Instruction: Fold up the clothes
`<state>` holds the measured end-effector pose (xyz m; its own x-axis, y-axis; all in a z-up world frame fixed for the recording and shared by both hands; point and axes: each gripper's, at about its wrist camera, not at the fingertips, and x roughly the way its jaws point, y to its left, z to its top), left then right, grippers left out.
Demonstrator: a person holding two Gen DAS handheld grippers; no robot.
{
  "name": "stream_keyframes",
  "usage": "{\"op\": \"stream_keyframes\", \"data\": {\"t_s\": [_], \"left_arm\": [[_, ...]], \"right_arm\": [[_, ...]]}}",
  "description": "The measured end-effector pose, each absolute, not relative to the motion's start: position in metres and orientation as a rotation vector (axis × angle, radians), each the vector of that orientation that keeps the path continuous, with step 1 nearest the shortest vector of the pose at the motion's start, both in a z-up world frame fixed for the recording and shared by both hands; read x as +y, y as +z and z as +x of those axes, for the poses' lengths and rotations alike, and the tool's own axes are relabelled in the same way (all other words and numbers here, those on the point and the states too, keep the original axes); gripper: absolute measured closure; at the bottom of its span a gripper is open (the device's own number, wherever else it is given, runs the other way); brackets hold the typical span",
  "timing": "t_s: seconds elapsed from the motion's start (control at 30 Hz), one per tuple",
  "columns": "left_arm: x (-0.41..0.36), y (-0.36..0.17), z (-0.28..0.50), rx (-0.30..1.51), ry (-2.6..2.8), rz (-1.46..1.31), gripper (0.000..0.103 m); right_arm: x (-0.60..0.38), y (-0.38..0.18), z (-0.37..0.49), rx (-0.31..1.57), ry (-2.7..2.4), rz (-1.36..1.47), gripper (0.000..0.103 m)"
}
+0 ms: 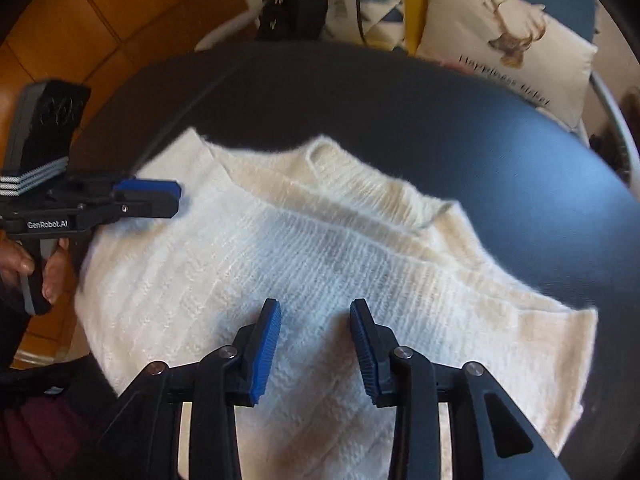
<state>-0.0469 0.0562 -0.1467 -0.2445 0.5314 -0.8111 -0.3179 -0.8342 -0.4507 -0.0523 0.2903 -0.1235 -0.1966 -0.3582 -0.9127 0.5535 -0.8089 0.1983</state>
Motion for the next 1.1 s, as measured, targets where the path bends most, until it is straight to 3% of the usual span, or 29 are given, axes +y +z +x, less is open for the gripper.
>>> {"op": "stream_keyframes", "data": {"t_s": [0.1, 0.2, 0.3, 0.33, 0.37, 0.47, 0.53, 0.6, 0.8, 0.93, 1.0, 1.03, 1.1], "left_arm": [[0.065, -0.151, -0.053, -0.203, 2.077, -1.520, 0.062], [0.076, -0.150, -0.054, -0.105, 2.084, -1.532, 0.062], [0.082, -0.150, -0.049, -0.038, 2.122, -1.517, 0.081], [0.079, -0.149, -0.048, -0.063, 2.135, -1.508, 0.091], [0.075, -0.147, -0.046, -0.100, 2.145, -1.498, 0.095], [0.063, -0.145, -0.044, -0.195, 2.180, -1.459, 0.097], [0.057, -0.135, -0.039, -0.246, 2.220, -1.376, 0.098], [0.052, -0.124, -0.035, -0.277, 2.252, -1.301, 0.098], [0.062, -0.129, -0.050, -0.210, 2.296, -1.316, 0.098], [0.072, -0.151, -0.065, -0.191, 2.324, -1.403, 0.097], [0.075, -0.157, -0.066, -0.201, 2.323, -1.418, 0.096], [0.074, -0.156, -0.066, -0.215, 2.328, -1.416, 0.094], [0.070, -0.147, -0.062, -0.245, 2.349, -1.386, 0.094]], "right_arm": [[0.287, -0.134, -0.048, 0.286, -2.055, 1.457, 0.055], [0.286, -0.141, -0.044, 0.296, -2.069, 1.445, 0.055], [0.293, -0.145, -0.046, 0.204, -2.072, 1.488, 0.053], [0.295, -0.146, -0.047, 0.183, -2.069, 1.503, 0.054], [0.296, -0.146, -0.048, 0.167, -2.069, 1.512, 0.054], [0.289, -0.142, -0.039, 0.222, -2.119, 1.457, 0.076], [0.290, -0.136, -0.035, 0.205, -2.165, 1.428, 0.097], [0.296, -0.124, -0.034, 0.141, -2.207, 1.390, 0.098], [0.300, -0.114, -0.041, 0.130, -2.269, 1.367, 0.098], [0.281, -0.144, -0.046, 0.241, -2.280, 1.464, 0.098], [0.288, -0.139, -0.045, 0.188, -2.301, 1.449, 0.096], [0.294, -0.133, -0.045, 0.164, -2.305, 1.451, 0.093], [0.305, -0.123, -0.045, 0.116, -2.312, 1.453, 0.077]]}}
